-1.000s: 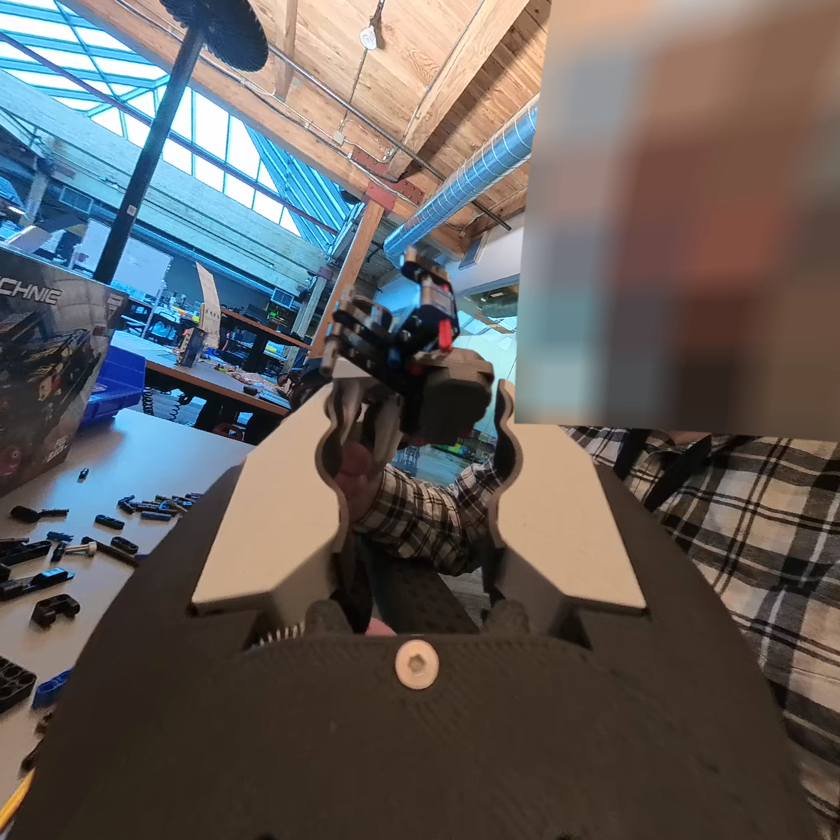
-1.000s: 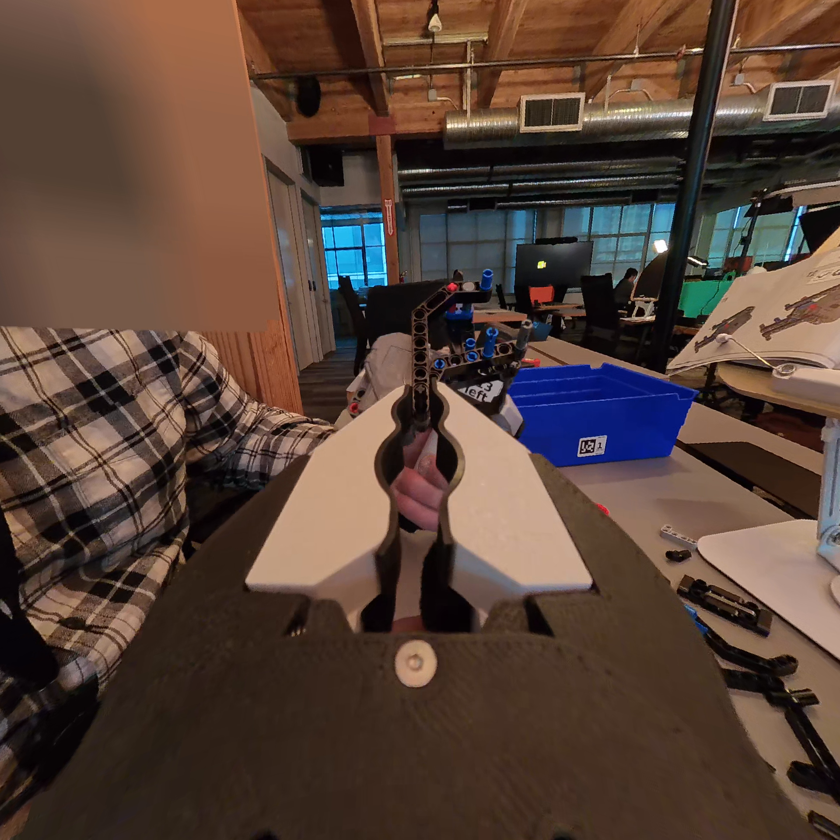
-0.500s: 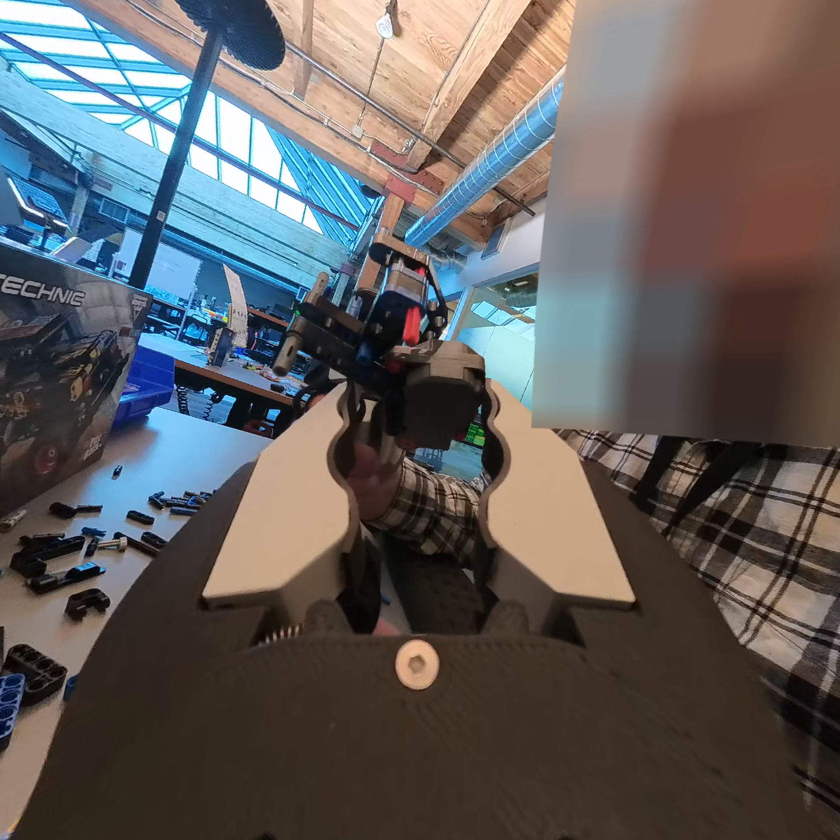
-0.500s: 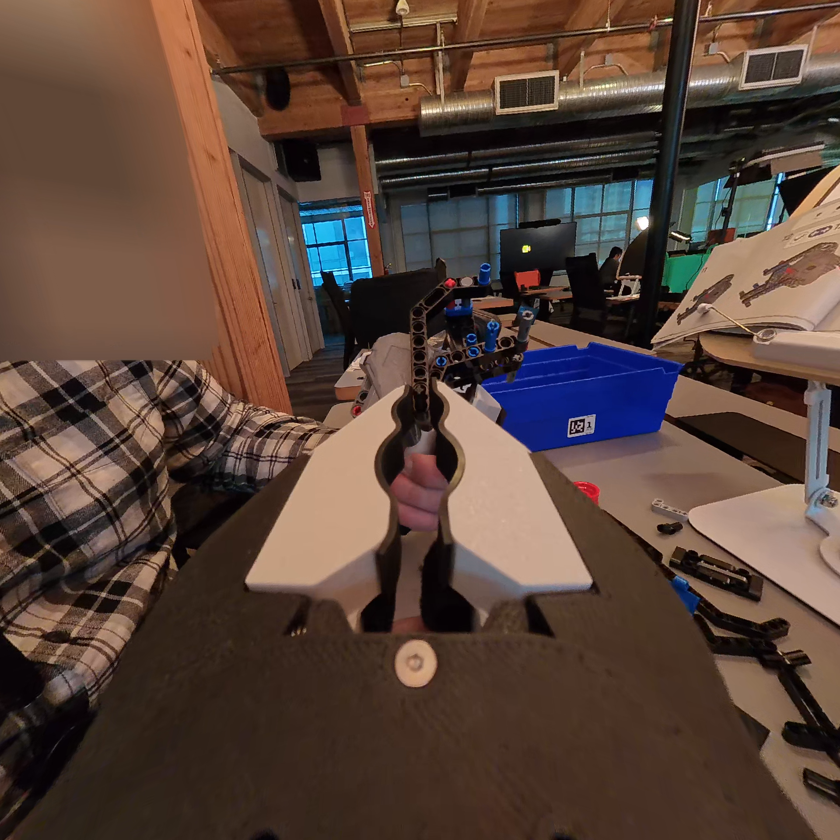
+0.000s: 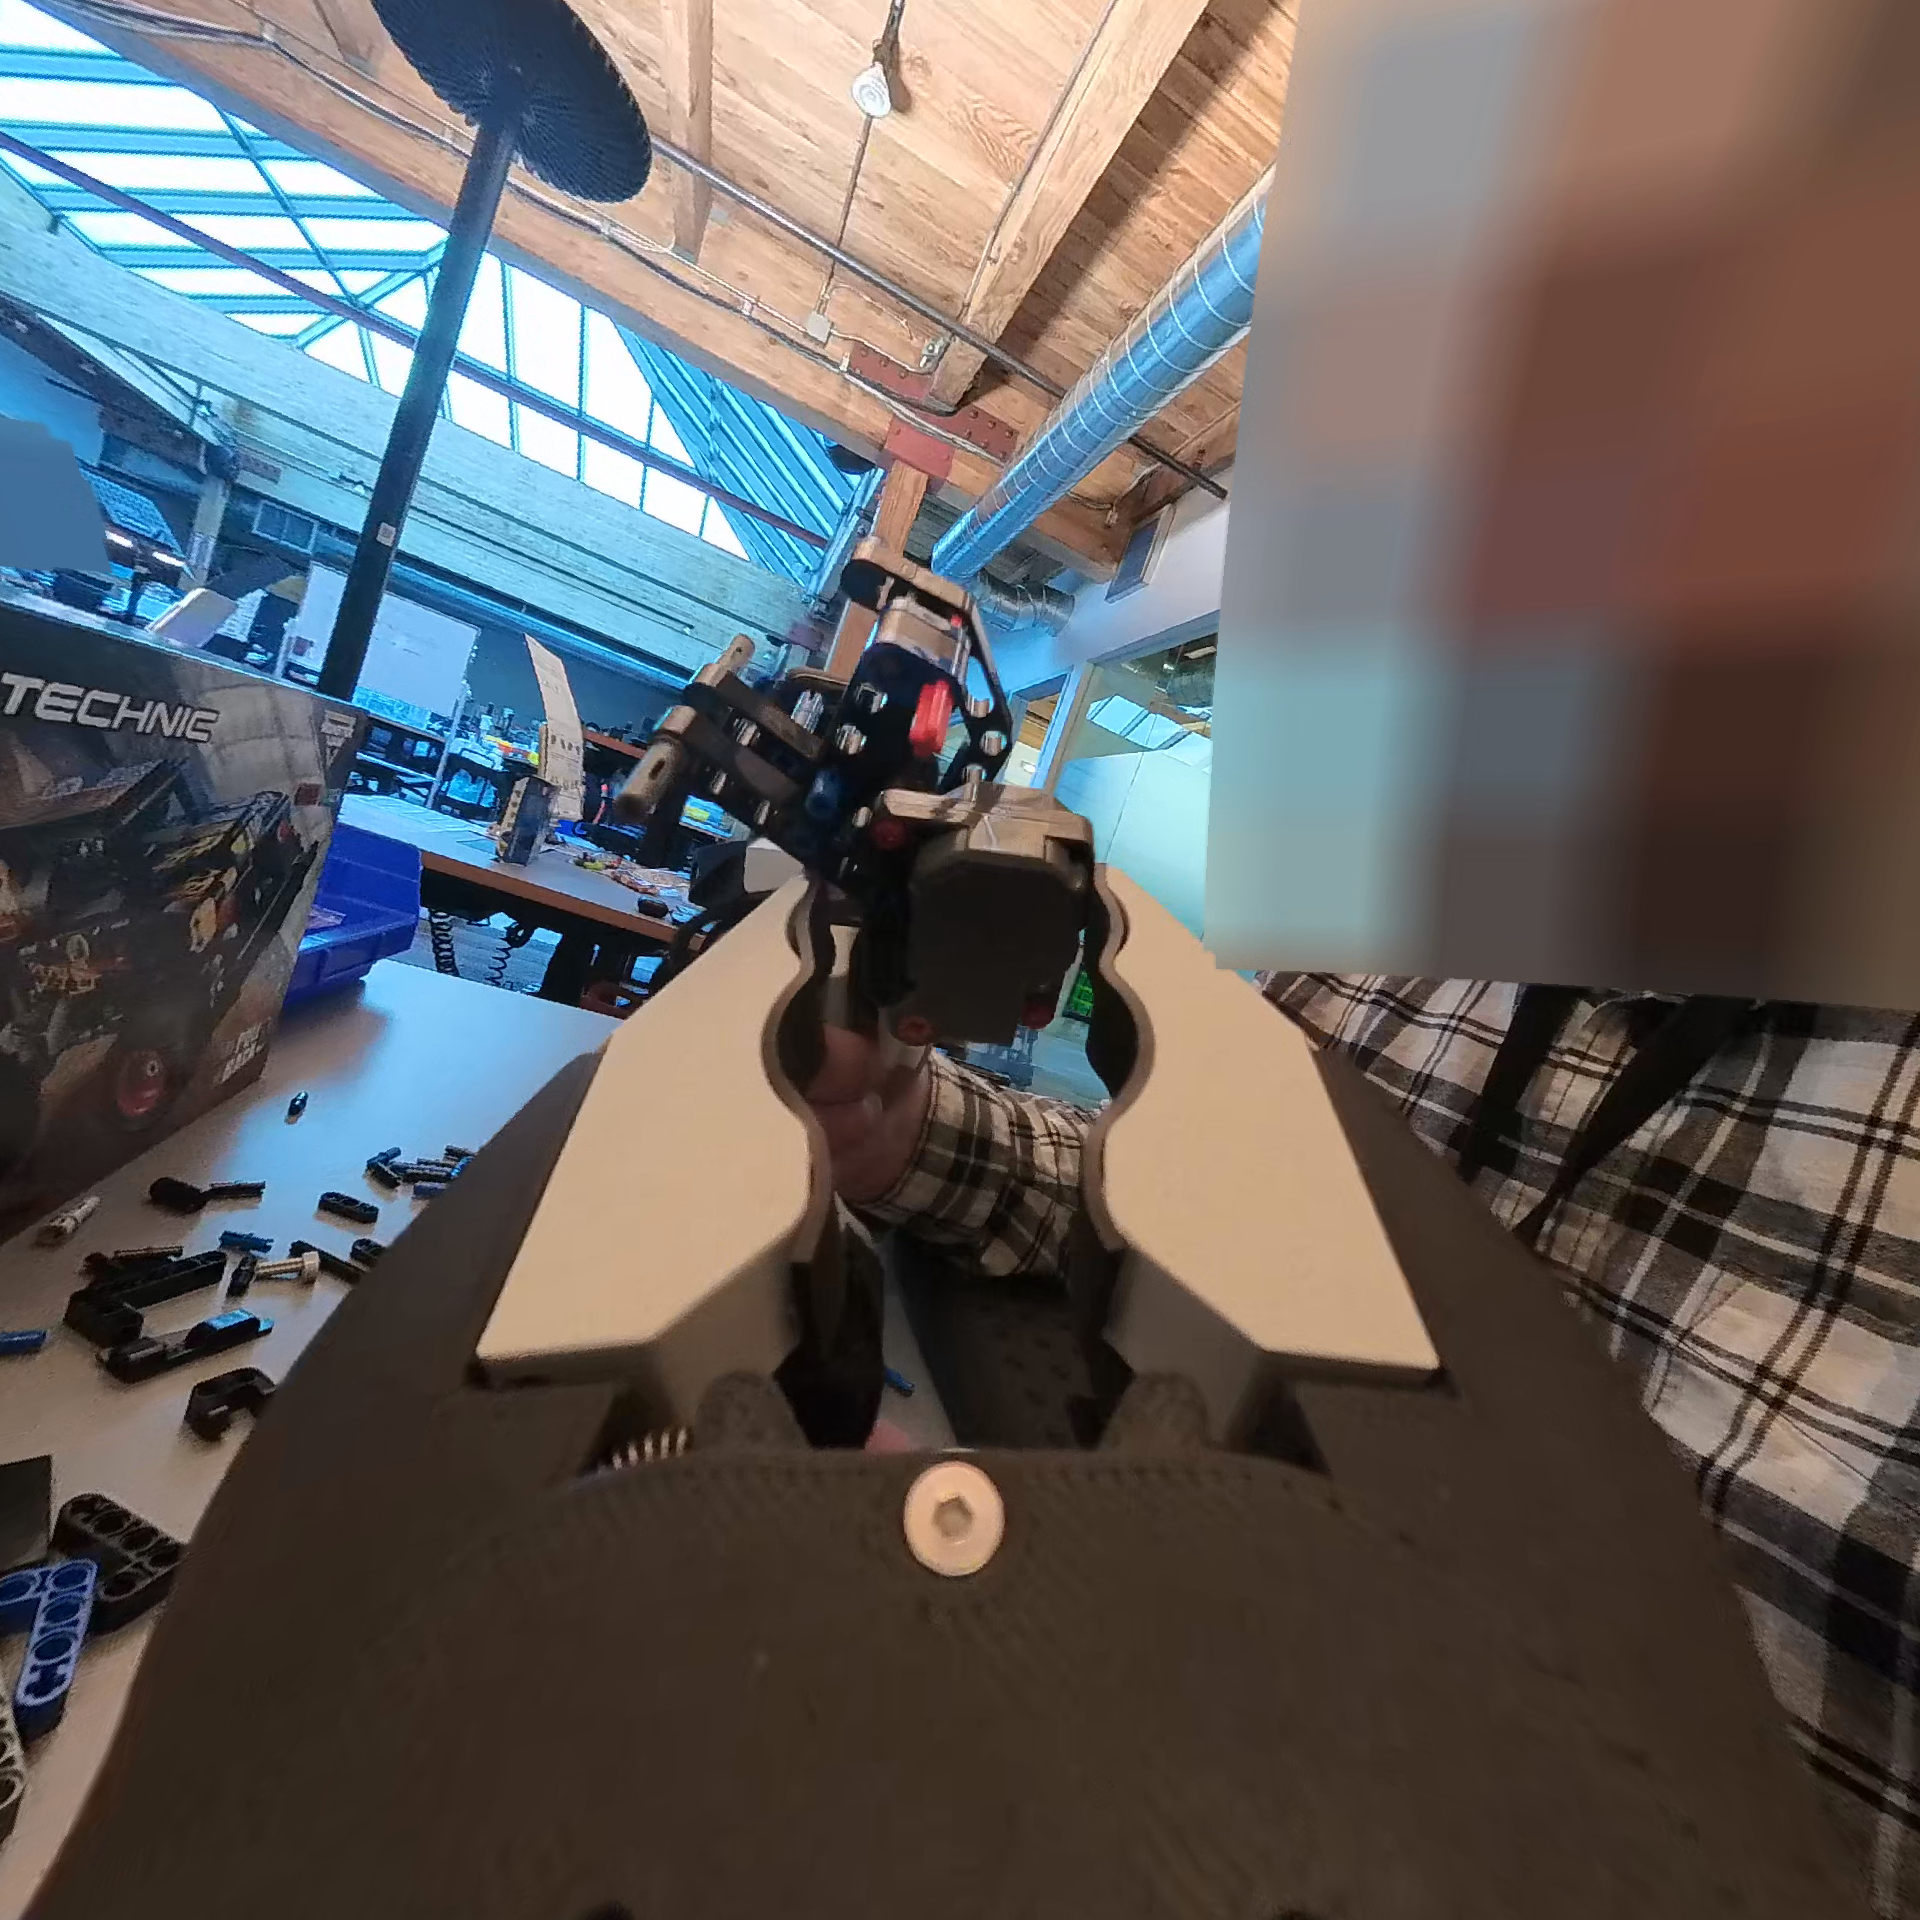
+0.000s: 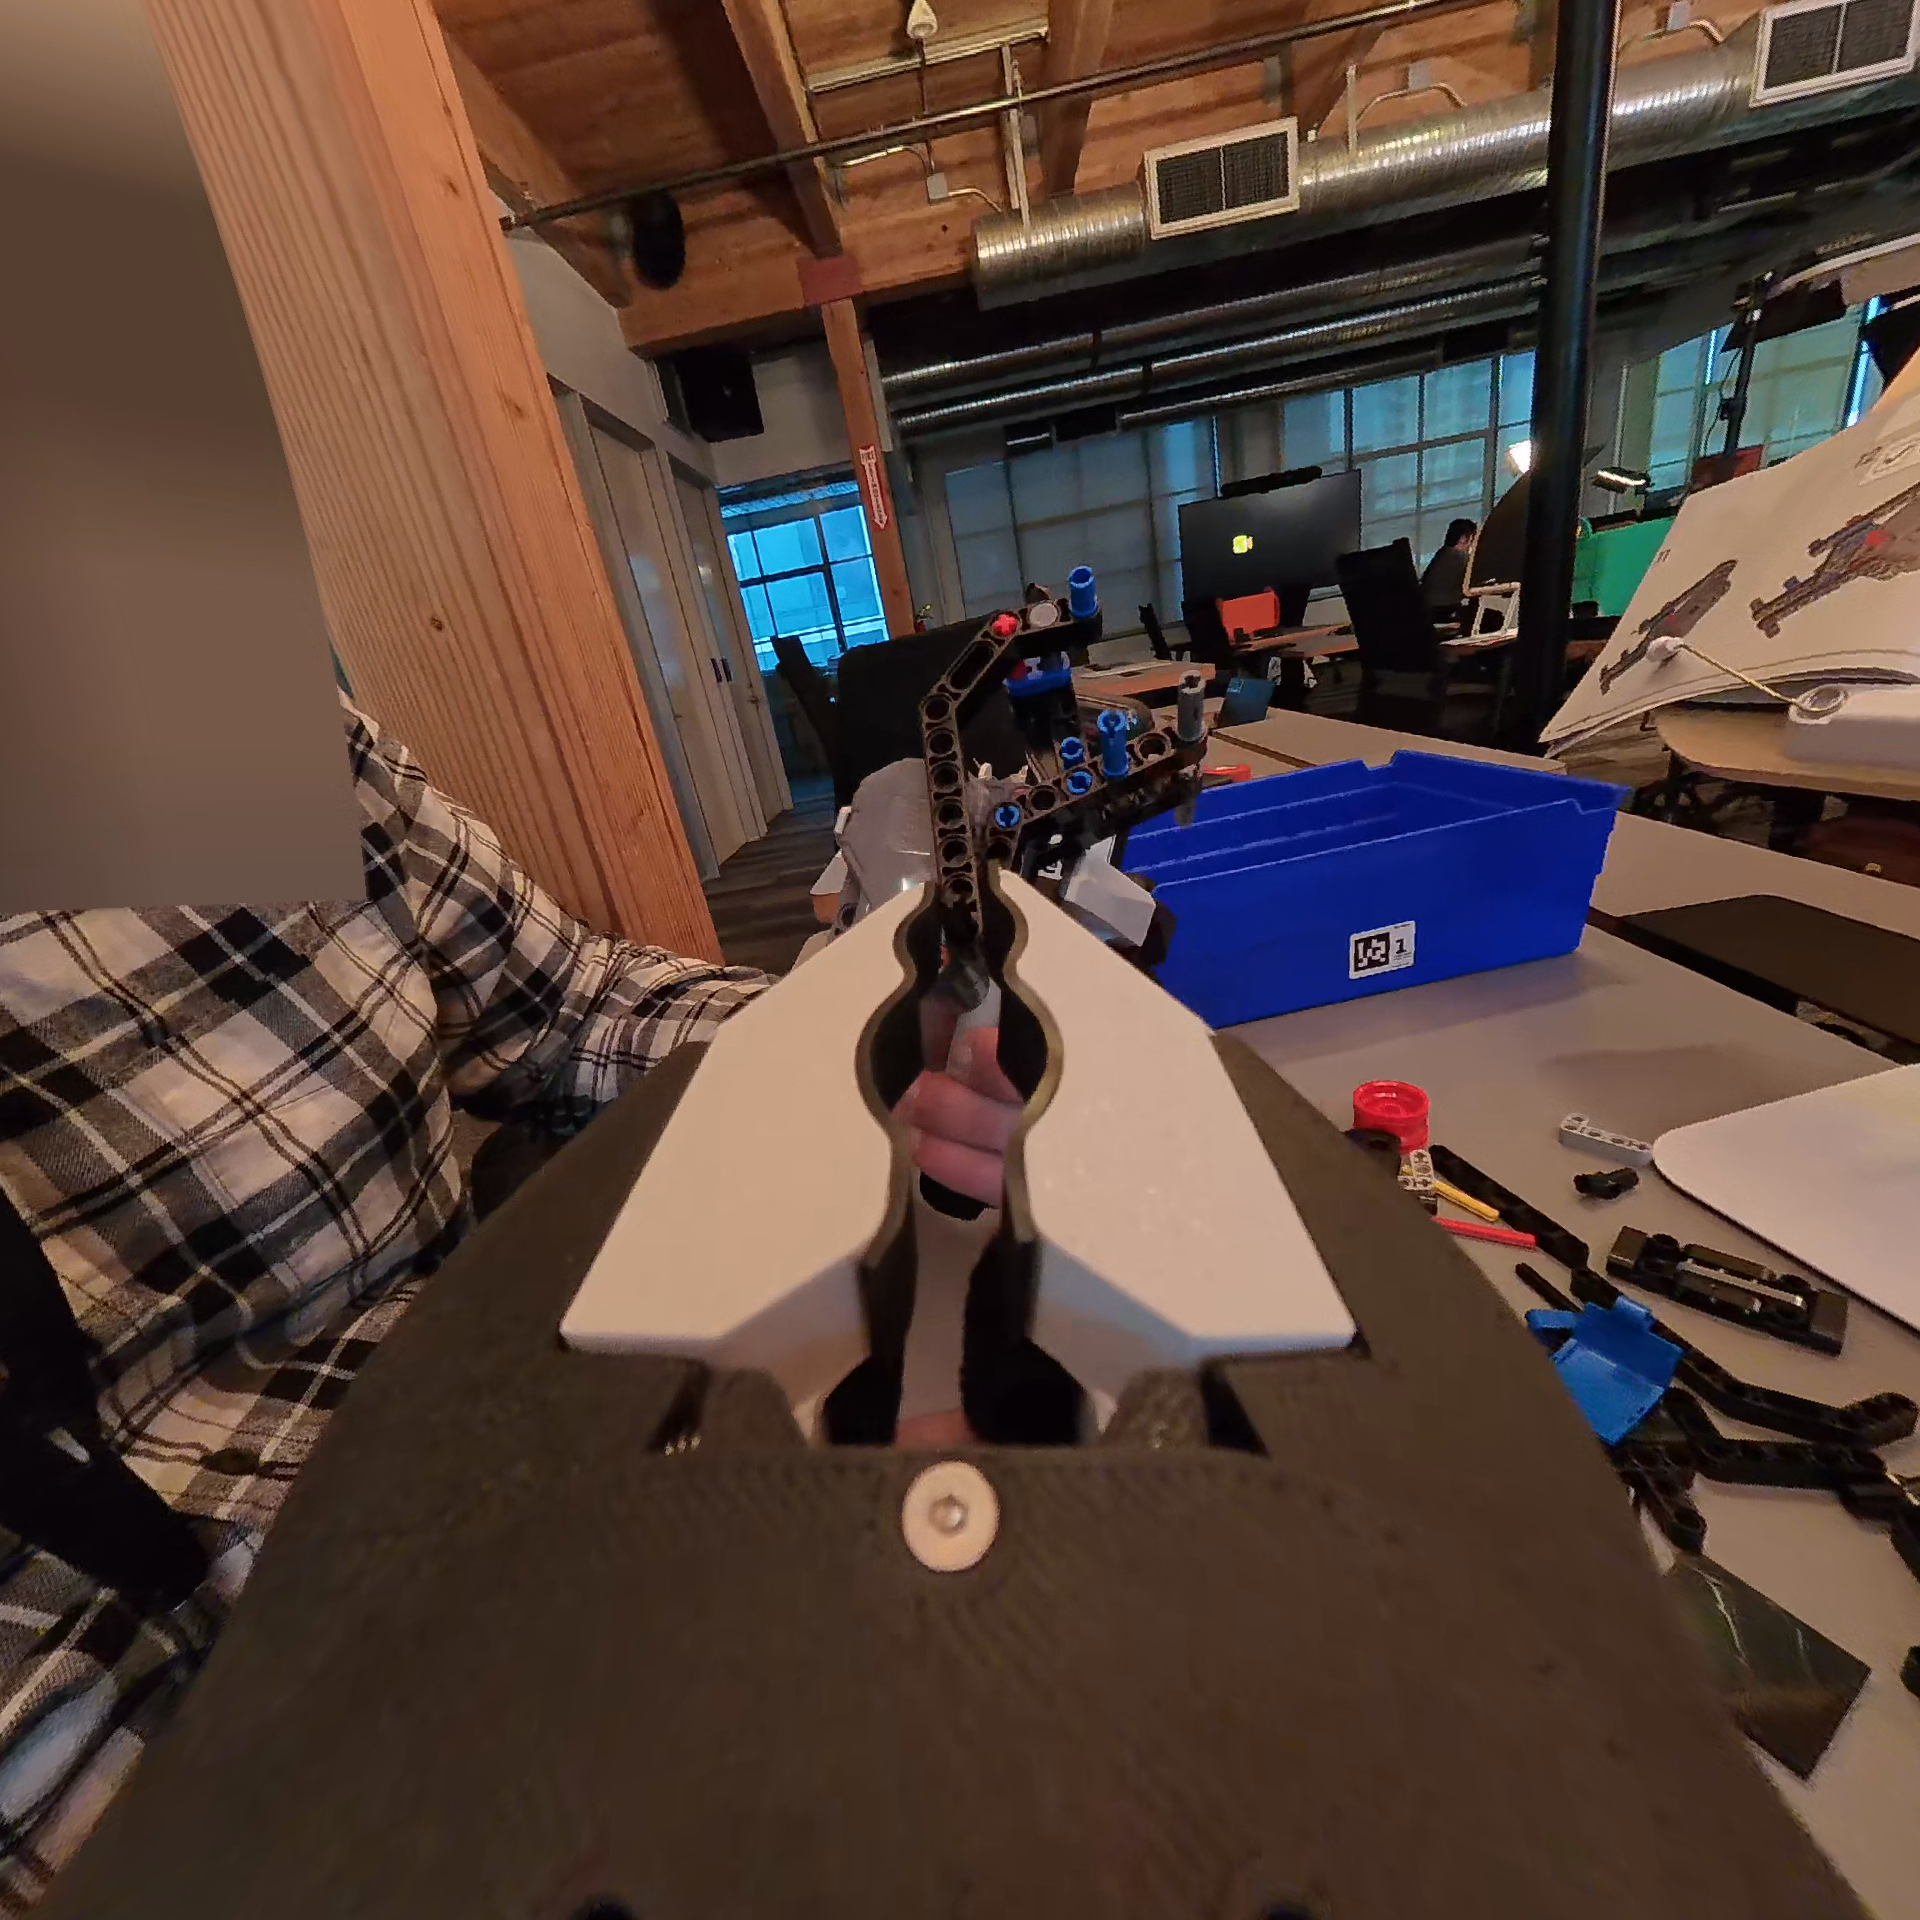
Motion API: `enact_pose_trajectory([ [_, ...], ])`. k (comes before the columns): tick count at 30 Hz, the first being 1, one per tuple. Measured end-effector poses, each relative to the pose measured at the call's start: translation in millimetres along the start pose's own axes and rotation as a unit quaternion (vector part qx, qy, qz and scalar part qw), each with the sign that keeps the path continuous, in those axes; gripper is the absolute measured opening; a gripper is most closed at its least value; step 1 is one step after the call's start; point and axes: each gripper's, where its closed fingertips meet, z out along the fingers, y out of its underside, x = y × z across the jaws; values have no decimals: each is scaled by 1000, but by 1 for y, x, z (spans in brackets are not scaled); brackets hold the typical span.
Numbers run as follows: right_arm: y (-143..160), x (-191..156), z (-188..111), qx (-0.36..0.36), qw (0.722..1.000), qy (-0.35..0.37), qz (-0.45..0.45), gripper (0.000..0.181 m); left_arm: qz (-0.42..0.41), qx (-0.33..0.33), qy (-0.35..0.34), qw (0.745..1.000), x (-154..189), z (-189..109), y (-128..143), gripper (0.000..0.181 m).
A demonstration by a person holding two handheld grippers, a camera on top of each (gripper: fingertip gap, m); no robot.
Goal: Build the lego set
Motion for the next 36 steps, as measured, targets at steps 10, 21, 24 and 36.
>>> enact_pose_trajectory([
  [10, 2, 1, 1, -5, 1000, 6, 4, 5, 22, 0, -13, 1000, -2, -1, -2, 45],
  [21, 1, 9, -2, 4, 1000, 16, 14, 6, 25, -9, -38, 999, -8, 0, 0, 47],
  [24, 0, 11, -4, 9, 1000, 16, 20, 5, 34, -20, -40, 998, -7, 3, 5, 48],
  [36, 6, 15, -4, -7, 1000, 28, 2, 6, 41, -24, -49, 998, -10, 1, 6, 42],
])
